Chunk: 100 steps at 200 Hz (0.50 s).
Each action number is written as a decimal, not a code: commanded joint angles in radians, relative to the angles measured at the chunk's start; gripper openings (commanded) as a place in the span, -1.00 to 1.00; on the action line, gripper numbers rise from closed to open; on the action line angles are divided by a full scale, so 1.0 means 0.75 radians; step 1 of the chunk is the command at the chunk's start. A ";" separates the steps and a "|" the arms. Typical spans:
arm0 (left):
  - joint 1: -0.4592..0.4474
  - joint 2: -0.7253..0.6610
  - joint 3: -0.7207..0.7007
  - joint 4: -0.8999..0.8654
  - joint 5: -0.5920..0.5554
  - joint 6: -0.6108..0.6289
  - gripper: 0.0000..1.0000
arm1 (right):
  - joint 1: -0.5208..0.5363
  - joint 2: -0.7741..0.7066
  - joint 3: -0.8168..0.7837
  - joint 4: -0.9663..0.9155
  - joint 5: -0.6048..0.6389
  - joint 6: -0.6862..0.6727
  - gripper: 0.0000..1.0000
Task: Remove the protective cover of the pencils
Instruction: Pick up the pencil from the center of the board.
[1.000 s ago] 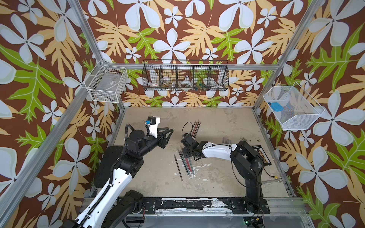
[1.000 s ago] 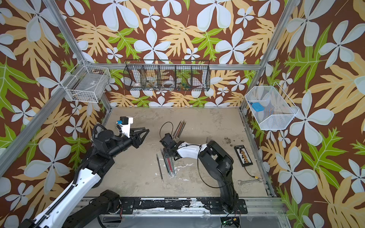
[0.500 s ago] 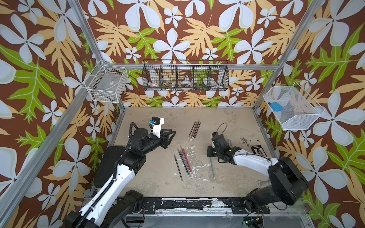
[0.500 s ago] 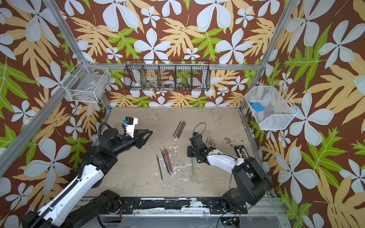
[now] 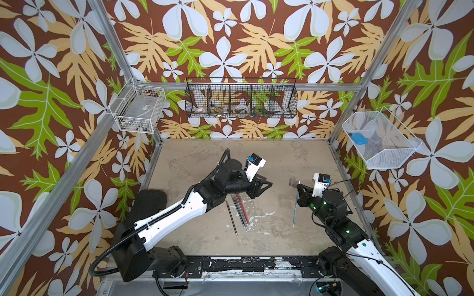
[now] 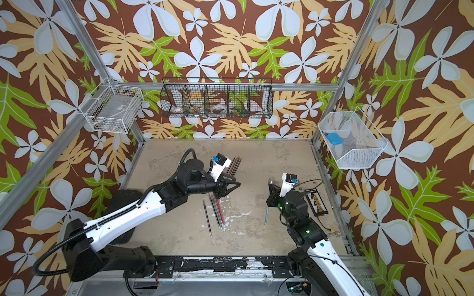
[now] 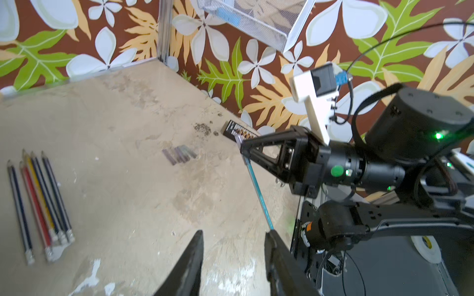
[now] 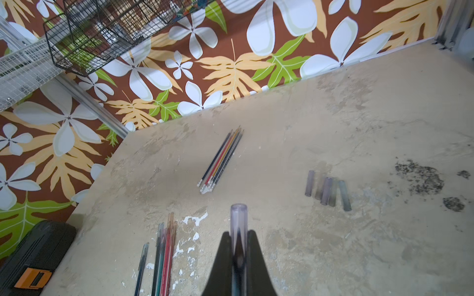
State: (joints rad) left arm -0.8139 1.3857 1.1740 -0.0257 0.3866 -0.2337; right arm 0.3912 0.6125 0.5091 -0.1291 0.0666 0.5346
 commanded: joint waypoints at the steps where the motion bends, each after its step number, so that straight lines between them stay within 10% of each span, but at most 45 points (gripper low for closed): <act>1: -0.007 0.058 0.050 0.038 0.053 -0.002 -0.18 | -0.003 -0.004 0.018 -0.091 0.035 -0.008 -1.00; 100: -0.006 0.194 -0.039 0.139 0.232 -0.055 -0.25 | -0.004 -0.009 0.036 -0.111 -0.062 0.073 -1.00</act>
State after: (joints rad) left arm -0.8188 1.5242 1.1336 0.0460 0.5034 -0.2596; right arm 0.3885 0.6048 0.5240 -0.1989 0.0238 0.5762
